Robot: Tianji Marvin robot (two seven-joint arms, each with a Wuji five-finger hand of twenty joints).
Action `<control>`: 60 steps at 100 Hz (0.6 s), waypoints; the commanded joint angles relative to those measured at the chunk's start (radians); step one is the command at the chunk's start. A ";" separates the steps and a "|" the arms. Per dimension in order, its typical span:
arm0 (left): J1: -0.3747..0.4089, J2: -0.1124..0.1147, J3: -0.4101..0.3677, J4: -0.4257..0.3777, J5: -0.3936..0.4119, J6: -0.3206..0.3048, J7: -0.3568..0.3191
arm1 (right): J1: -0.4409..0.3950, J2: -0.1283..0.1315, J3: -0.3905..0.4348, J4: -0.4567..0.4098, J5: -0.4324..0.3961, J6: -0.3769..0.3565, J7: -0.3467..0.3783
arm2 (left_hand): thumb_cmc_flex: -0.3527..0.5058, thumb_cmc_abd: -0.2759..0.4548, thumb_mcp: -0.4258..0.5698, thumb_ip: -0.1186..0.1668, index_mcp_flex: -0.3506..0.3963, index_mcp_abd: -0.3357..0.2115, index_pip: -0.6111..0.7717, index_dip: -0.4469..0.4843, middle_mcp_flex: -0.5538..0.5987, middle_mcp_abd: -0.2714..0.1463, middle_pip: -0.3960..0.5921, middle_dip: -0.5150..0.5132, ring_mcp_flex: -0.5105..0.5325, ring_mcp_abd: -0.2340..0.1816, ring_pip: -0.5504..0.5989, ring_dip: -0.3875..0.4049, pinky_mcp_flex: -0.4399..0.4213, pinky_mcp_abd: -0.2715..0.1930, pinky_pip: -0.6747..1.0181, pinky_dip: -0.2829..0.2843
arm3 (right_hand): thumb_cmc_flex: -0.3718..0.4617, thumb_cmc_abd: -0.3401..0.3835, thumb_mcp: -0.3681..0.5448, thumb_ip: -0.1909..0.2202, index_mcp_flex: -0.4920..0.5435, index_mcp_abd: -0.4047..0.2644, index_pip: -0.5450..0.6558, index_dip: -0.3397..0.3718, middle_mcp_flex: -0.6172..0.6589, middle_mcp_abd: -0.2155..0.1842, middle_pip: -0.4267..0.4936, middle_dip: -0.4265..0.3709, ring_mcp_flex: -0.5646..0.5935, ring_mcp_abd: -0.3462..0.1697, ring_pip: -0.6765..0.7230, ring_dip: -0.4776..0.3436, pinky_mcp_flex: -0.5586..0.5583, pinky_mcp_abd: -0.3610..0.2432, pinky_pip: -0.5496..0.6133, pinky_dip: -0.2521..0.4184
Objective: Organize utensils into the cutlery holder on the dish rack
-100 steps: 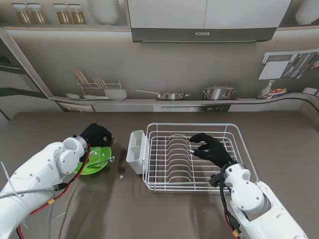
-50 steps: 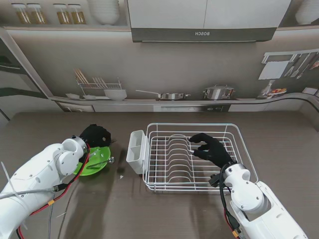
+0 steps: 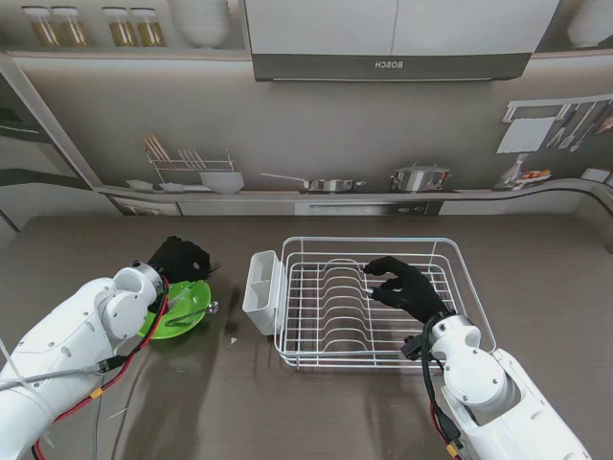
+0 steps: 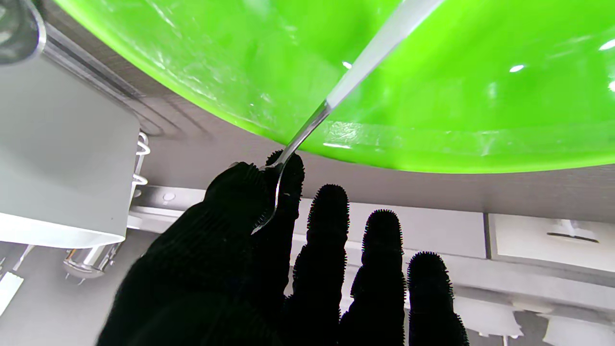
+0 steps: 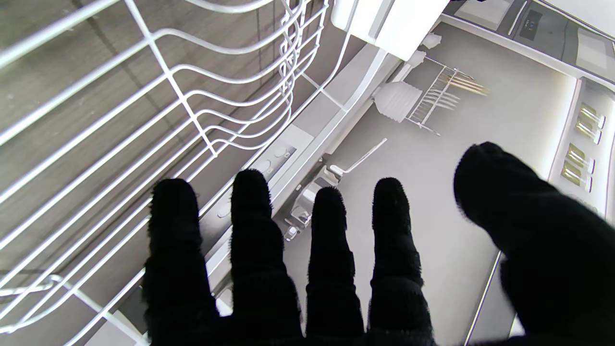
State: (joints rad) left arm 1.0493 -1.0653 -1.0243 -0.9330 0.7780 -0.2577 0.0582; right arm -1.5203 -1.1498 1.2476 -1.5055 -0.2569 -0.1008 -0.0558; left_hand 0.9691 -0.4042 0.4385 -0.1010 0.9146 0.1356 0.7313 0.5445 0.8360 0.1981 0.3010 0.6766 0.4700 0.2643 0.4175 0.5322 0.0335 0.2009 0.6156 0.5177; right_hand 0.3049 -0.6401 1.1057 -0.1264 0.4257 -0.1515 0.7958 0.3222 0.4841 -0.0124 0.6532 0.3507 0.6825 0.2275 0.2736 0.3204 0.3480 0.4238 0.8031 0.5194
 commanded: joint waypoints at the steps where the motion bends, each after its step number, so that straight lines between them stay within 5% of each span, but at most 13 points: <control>1: 0.004 0.000 -0.008 -0.020 0.002 0.002 -0.025 | -0.004 -0.004 -0.002 -0.002 0.000 0.001 0.013 | 0.062 0.024 0.030 -0.022 0.033 -0.015 0.055 0.024 0.010 -0.007 0.007 0.017 0.011 -0.011 0.011 0.005 -0.028 -0.030 0.036 -0.018 | -0.030 0.020 -0.002 0.022 -0.014 -0.002 -0.005 -0.023 -0.003 0.003 -0.009 -0.009 -0.006 -0.017 0.011 -0.002 -0.011 -0.042 -0.003 0.014; 60: 0.068 0.013 -0.127 -0.159 0.008 -0.015 -0.120 | -0.002 -0.005 -0.003 -0.001 0.001 0.003 0.013 | 0.053 0.030 0.058 -0.033 0.036 -0.010 0.073 0.079 0.024 -0.013 0.008 0.085 0.024 -0.015 0.001 0.000 -0.031 -0.033 0.053 -0.057 | -0.032 0.027 -0.004 0.022 -0.017 0.002 -0.005 -0.023 -0.005 0.002 -0.009 -0.009 -0.008 -0.017 0.012 -0.002 -0.011 -0.043 -0.002 0.014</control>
State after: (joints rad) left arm 1.1201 -1.0551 -1.1457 -1.0764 0.7831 -0.2637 -0.0443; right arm -1.5196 -1.1503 1.2476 -1.5046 -0.2562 -0.0992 -0.0563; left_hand 0.9691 -0.4043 0.4491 -0.1011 0.9146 0.1485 0.7408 0.5911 0.8454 0.1977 0.3012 0.7357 0.4708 0.2643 0.4177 0.5322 0.0322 0.2005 0.6384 0.4807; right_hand 0.3049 -0.6401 1.1056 -0.1263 0.4257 -0.1496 0.7958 0.3222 0.4841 -0.0114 0.6532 0.3507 0.6825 0.2276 0.2750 0.3204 0.3480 0.4234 0.8031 0.5194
